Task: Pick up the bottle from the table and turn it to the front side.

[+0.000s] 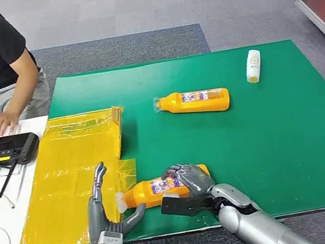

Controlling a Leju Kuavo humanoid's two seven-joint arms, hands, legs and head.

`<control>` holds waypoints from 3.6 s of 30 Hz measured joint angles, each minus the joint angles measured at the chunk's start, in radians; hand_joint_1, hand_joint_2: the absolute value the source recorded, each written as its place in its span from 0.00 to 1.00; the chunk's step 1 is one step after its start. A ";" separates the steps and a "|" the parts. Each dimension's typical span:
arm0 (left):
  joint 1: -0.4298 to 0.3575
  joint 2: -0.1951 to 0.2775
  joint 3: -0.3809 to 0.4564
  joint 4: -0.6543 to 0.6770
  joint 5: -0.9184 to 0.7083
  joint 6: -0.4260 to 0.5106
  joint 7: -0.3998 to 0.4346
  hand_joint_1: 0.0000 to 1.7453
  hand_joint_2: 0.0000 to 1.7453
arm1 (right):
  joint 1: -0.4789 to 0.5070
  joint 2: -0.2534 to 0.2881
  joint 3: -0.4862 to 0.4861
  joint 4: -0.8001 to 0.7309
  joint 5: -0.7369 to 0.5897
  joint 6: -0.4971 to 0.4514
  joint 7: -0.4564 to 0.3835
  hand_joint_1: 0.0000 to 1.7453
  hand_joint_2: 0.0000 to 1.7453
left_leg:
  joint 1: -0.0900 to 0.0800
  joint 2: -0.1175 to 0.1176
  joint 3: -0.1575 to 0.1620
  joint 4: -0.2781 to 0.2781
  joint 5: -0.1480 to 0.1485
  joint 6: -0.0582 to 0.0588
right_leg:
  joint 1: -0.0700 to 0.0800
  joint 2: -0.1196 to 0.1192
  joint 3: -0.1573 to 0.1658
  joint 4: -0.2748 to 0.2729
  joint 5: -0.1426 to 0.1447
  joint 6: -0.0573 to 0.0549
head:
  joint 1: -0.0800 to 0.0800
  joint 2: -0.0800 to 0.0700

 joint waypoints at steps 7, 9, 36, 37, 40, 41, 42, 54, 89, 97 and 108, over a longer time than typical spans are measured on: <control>-0.016 -0.003 0.000 0.007 0.010 0.004 -0.012 0.00 1.00 | -0.014 0.025 -0.049 0.077 -0.070 -0.042 -0.062 1.00 1.00 | 0.000 0.000 0.016 0.000 -0.007 0.002 | 0.000 -0.001 0.017 0.000 -0.009 0.002 | 0.000 0.000; -0.019 -0.005 0.001 0.007 0.012 0.007 -0.012 0.00 1.00 | -0.010 0.032 -0.069 0.080 -0.092 -0.056 -0.076 1.00 1.00 | -0.001 -0.001 0.012 0.000 -0.005 0.003 | -0.001 -0.001 0.014 0.000 -0.007 0.002 | 0.000 0.000; 0.010 0.007 0.015 -0.016 0.016 0.015 0.001 0.00 1.00 | 0.112 0.090 -0.169 0.020 0.178 -0.202 -0.062 0.00 1.00 | -0.001 -0.001 0.012 0.000 -0.008 0.003 | -0.001 0.000 0.017 -0.001 -0.010 0.006 | 0.000 0.000; 0.010 0.007 0.017 -0.016 0.013 0.012 0.001 0.00 1.00 | 0.098 0.083 -0.153 0.024 0.194 -0.181 -0.060 0.00 1.00 | -0.001 -0.001 0.013 0.000 -0.008 0.002 | -0.001 0.000 0.016 -0.001 -0.010 0.005 | 0.000 0.000; 0.010 0.006 0.022 -0.016 0.003 0.004 0.001 0.00 1.00 | 0.061 0.057 -0.107 0.039 0.224 -0.133 -0.056 0.00 1.00 | 0.000 0.000 0.014 0.000 -0.009 0.001 | -0.001 0.001 0.016 -0.001 -0.012 0.002 | 0.000 0.000; 0.010 0.006 0.023 -0.016 0.000 0.002 0.001 0.00 1.00 | 0.049 0.049 -0.094 0.044 0.234 -0.122 -0.053 0.00 1.00 | 0.000 0.001 0.014 0.000 -0.009 0.001 | -0.001 0.002 0.016 -0.001 -0.013 0.001 | 0.000 0.000; 0.010 0.005 0.025 -0.016 -0.001 -0.001 0.000 0.00 1.00 | 0.038 0.042 -0.080 0.049 0.244 -0.112 -0.050 0.00 1.00 | 0.000 0.001 0.014 0.000 -0.009 0.001 | 0.000 0.002 0.016 -0.001 -0.013 0.000 | 0.000 0.000; 0.010 -0.009 0.042 -0.010 -0.011 -0.001 -0.013 0.00 1.00 | -0.112 -0.006 0.067 0.114 0.272 0.067 -0.038 0.25 1.00 | 0.001 0.004 0.018 0.000 -0.007 0.002 | 0.001 0.004 0.019 -0.001 -0.011 0.001 | 0.000 0.000; 0.025 -0.012 0.068 -0.150 0.110 0.070 -0.045 0.00 1.00 | 0.195 0.091 -0.267 -0.175 -0.297 -0.255 -0.301 1.00 1.00 | 0.001 -0.001 -0.015 0.001 -0.001 0.001 | 0.001 -0.001 -0.005 0.001 -0.004 0.006 | 0.000 0.000; 0.029 -0.018 0.067 -0.170 0.315 -0.159 -0.036 0.00 1.00 | 0.280 0.123 -0.264 -0.255 -0.272 -0.291 -0.369 1.00 1.00 | 0.001 -0.002 -0.019 0.001 -0.001 0.001 | 0.000 -0.002 -0.009 0.001 -0.004 0.006 | 0.000 0.000; -0.013 -0.037 0.062 -0.140 0.329 -0.391 0.021 0.00 1.00 | 0.286 0.143 -0.194 -0.323 -0.264 -0.340 -0.383 1.00 1.00 | 0.001 -0.002 -0.021 0.001 0.000 0.002 | 0.000 -0.002 -0.010 0.001 -0.004 0.006 | 0.000 0.000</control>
